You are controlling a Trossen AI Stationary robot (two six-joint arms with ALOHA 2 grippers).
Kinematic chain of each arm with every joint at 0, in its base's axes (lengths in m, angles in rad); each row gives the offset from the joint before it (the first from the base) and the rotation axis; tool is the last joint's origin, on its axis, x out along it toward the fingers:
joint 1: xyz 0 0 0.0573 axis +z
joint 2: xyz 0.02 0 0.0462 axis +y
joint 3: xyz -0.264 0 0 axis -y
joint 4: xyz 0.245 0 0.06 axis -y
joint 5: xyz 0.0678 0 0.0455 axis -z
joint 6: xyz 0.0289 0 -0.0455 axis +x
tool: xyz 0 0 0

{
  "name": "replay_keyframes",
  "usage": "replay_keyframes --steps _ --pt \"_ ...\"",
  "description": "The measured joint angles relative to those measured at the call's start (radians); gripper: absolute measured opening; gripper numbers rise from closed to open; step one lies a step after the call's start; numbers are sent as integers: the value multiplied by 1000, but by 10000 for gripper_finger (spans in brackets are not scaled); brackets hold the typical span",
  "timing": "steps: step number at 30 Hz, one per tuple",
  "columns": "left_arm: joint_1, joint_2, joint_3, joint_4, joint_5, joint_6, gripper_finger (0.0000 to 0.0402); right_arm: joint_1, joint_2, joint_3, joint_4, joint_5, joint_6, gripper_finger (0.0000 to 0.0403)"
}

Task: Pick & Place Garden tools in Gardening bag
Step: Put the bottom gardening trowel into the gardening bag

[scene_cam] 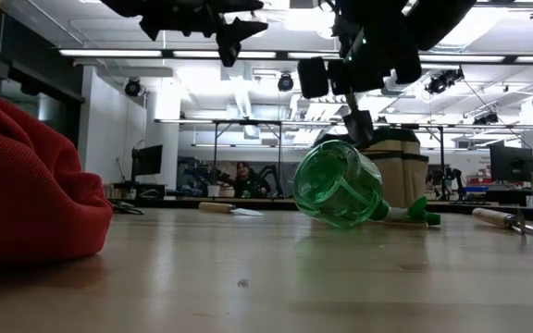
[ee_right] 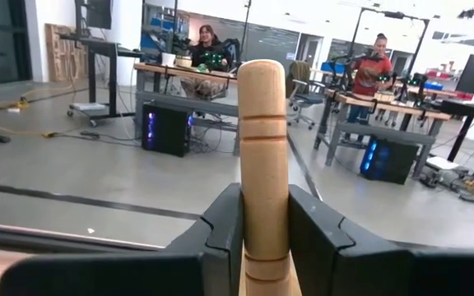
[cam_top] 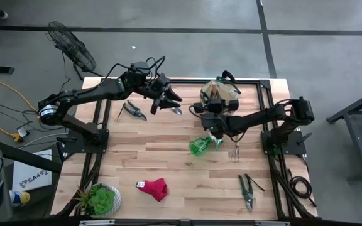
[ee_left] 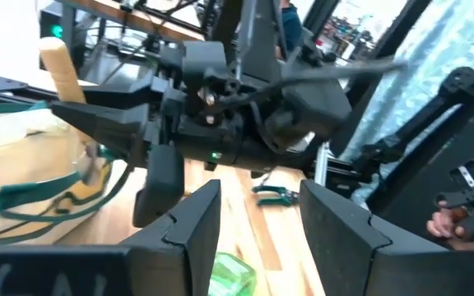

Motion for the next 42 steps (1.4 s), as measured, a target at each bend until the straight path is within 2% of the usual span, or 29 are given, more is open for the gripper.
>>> replay_keyframes --steps 10,14,31,36,42 --pt "0 0 0 0 -85 0 164 -23 0 0 -123 0 53 63" --pt "0 0 0 0 -91 0 164 -37 0 0 -159 0 61 63" --pt "0 0 0 0 -93 0 164 -88 0 0 -481 -8 315 72" --pt "0 0 0 0 -93 0 164 -88 0 0 -489 -44 314 74" --pt "0 0 0 0 -93 0 164 -87 -1 0 -489 -73 309 103"
